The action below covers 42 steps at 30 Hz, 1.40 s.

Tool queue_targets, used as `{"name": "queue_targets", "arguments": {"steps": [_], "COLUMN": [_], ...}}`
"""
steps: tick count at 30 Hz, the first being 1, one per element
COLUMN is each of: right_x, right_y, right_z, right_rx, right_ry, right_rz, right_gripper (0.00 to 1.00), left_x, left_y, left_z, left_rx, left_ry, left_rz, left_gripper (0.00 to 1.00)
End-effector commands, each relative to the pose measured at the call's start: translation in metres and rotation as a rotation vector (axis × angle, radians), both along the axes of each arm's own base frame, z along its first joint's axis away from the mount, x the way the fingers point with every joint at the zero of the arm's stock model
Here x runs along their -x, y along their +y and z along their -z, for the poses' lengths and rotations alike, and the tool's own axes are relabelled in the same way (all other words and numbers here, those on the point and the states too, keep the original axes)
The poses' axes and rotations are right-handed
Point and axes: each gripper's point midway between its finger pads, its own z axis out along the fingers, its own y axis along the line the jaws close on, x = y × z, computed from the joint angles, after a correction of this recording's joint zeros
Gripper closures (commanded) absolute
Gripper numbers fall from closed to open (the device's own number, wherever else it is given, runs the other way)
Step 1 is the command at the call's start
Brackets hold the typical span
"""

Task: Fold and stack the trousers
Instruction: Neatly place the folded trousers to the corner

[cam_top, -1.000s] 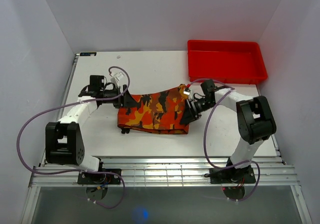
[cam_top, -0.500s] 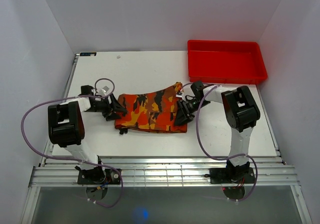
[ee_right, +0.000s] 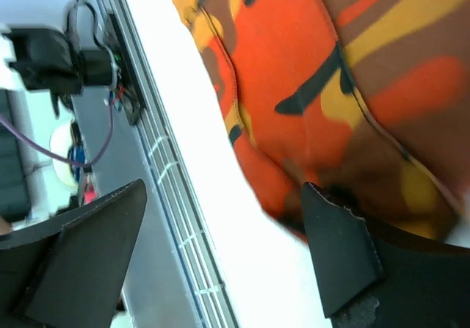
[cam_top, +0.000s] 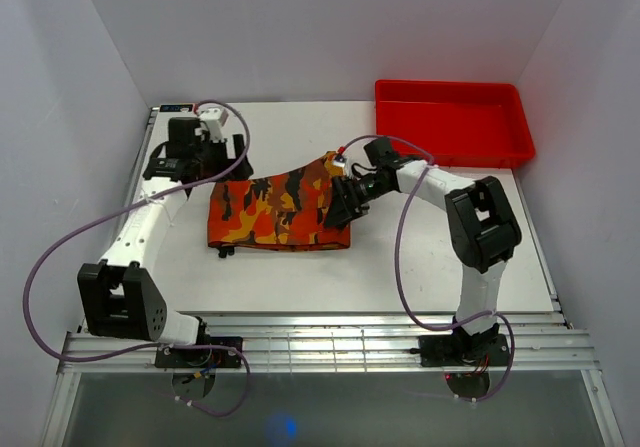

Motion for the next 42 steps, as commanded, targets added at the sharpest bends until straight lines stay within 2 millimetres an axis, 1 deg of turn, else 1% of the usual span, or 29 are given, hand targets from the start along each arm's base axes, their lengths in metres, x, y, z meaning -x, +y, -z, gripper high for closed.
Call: {"name": "queue_targets", "arguments": {"steps": [1,2,3,5,6,9,11,13,15,17,18,20,21,22,23,24,27,28,31,33,34,35,36,37,38,39,40,41,42], "right_x": [-0.041,-0.046,-0.061,-0.065,-0.073,-0.078,-0.074,-0.074,-0.074,-0.075,-0.075,-0.077,-0.078,-0.079,-0.079,-0.080,-0.081,-0.082,-0.081,-0.079,-0.079,-0.076,-0.076,-0.075,-0.074,-0.074,-0.074,-0.074,-0.074], "right_y": [-0.033,-0.044,-0.064,-0.087,-0.106,-0.138,-0.149,-0.157,-0.162,-0.163,-0.164,-0.165,-0.165,-0.165,-0.165,-0.165,-0.166,-0.166,-0.167,-0.169,-0.169,-0.170,-0.171,-0.171,-0.172,-0.172,-0.173,-0.173,-0.174], "right_z": [-0.066,-0.070,-0.079,-0.081,-0.084,-0.082,-0.073,-0.072,-0.070,-0.068,-0.067,-0.065,-0.064,-0.064,-0.061,-0.063,-0.061,-0.060,-0.058,-0.056,-0.056,-0.053,-0.053,-0.051,-0.050,-0.050,-0.049,-0.049,-0.049], "right_rx": [-0.078,-0.062,-0.038,0.004,0.030,0.070,0.087,0.090,0.101,0.107,0.109,0.113,0.114,0.116,0.120,0.118,0.121,0.121,0.124,0.126,0.127,0.129,0.128,0.130,0.131,0.128,0.129,0.129,0.130], "right_ry": [-0.202,-0.217,-0.260,-0.270,-0.283,-0.317,-0.303,-0.299,-0.299,-0.300,-0.298,-0.297,-0.291,-0.296,-0.285,-0.293,-0.293,-0.294,-0.293,-0.295,-0.296,-0.289,-0.291,-0.291,-0.288,-0.286,-0.286,-0.288,-0.288], "right_rz": [0.131,0.160,0.223,0.262,0.317,0.379,0.401,0.419,0.429,0.433,0.435,0.433,0.430,0.426,0.422,0.419,0.407,0.405,0.404,0.402,0.402,0.399,0.400,0.397,0.397,0.397,0.399,0.397,0.397], "right_gripper": [0.10,0.10,0.10,0.10,0.10,0.10,0.10,0.10,0.10,0.10,0.10,0.10,0.10,0.10,0.10,0.10,0.10,0.10,0.10,0.10,0.10,0.10,0.10,0.10,0.10,0.10,0.10,0.10,0.10], "left_x": [0.031,0.035,0.044,0.060,0.066,0.074,0.080,0.083,0.083,0.073,0.070,0.057,0.045,0.039,0.035,0.024,0.006,-0.012,-0.040,-0.051,-0.067,-0.069,-0.075,-0.081,-0.095,-0.097,-0.102,-0.118,-0.117], "left_y": [-0.029,-0.035,-0.050,-0.075,-0.080,-0.098,-0.101,-0.104,-0.099,-0.088,-0.079,-0.062,-0.044,-0.033,-0.012,-0.002,0.033,0.039,0.059,0.075,0.075,0.077,0.095,0.096,0.102,0.114,0.122,0.127,0.135], "left_z": [0.006,0.012,0.026,0.043,0.055,0.082,0.109,0.127,0.153,0.165,0.178,0.185,0.195,0.201,0.206,0.215,0.223,0.227,0.225,0.229,0.223,0.231,0.231,0.234,0.226,0.237,0.238,0.227,0.242], "left_rx": [-0.122,-0.135,-0.139,-0.137,-0.132,-0.159,-0.173,-0.182,-0.230,-0.291,-0.315,-0.350,-0.360,-0.367,-0.382,-0.402,-0.388,-0.378,-0.443,-0.440,-0.425,-0.425,-0.427,-0.400,-0.413,-0.405,-0.399,-0.386,-0.381], "left_ry": [0.095,0.117,0.173,0.248,0.286,0.350,0.435,0.484,0.538,0.536,0.567,0.572,0.598,0.618,0.651,0.672,0.695,0.654,0.593,0.585,0.549,0.561,0.555,0.546,0.512,0.527,0.525,0.499,0.534], "left_rz": [-0.094,-0.118,-0.140,-0.116,-0.137,-0.111,-0.123,-0.125,-0.152,-0.209,-0.239,-0.295,-0.346,-0.366,-0.383,-0.407,-0.447,-0.421,-0.303,-0.281,-0.203,-0.172,-0.163,-0.122,-0.087,-0.096,-0.108,-0.123,-0.135], "left_gripper": [0.02,0.02,0.02,0.02,0.02,0.02,0.02,0.02,0.02,0.02,0.02,0.05,0.06,0.07,0.10,0.10,0.10,0.11,0.11,0.10,0.10,0.10,0.10,0.09,0.07,0.07,0.06,0.07,0.08]}}
